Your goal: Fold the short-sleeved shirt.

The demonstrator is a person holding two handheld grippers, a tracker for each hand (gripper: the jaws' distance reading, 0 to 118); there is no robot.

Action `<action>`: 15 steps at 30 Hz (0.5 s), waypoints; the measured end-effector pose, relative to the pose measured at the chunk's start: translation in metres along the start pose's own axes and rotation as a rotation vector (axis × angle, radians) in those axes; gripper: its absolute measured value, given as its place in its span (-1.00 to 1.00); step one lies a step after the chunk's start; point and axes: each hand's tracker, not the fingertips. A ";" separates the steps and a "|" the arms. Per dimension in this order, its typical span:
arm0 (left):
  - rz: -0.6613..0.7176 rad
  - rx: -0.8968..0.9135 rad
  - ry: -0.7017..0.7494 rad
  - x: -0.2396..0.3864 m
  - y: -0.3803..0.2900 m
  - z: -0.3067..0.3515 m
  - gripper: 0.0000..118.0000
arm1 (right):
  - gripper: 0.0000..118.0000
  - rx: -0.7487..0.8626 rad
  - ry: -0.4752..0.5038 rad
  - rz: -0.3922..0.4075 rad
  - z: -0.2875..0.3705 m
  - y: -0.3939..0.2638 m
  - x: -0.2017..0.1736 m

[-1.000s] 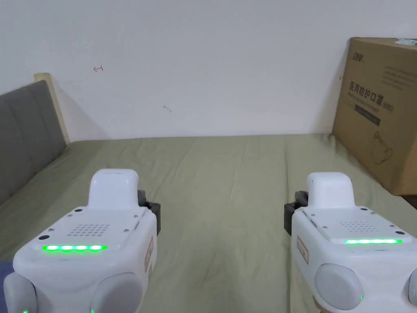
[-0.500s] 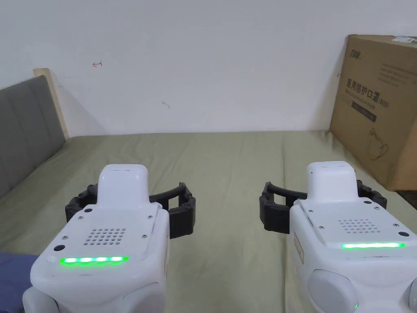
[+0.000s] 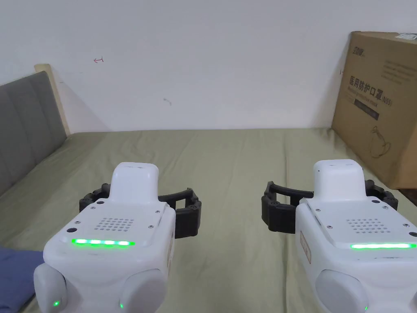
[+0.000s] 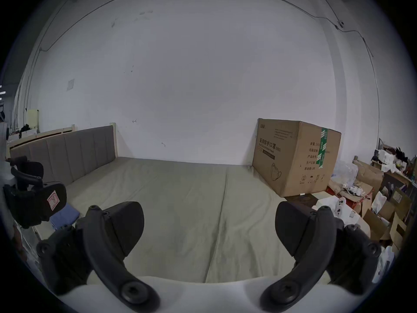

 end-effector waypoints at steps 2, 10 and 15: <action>0.002 -0.007 -0.005 -0.001 -0.001 -0.002 0.81 | 0.95 -0.005 0.001 -0.003 -0.002 0.001 0.003; -0.031 -0.064 -0.010 0.000 -0.003 -0.011 0.82 | 0.95 -0.012 0.002 -0.023 -0.005 0.002 0.008; -0.023 -0.006 0.011 0.002 -0.006 -0.007 0.82 | 0.95 -0.026 -0.010 -0.015 -0.009 -0.001 0.007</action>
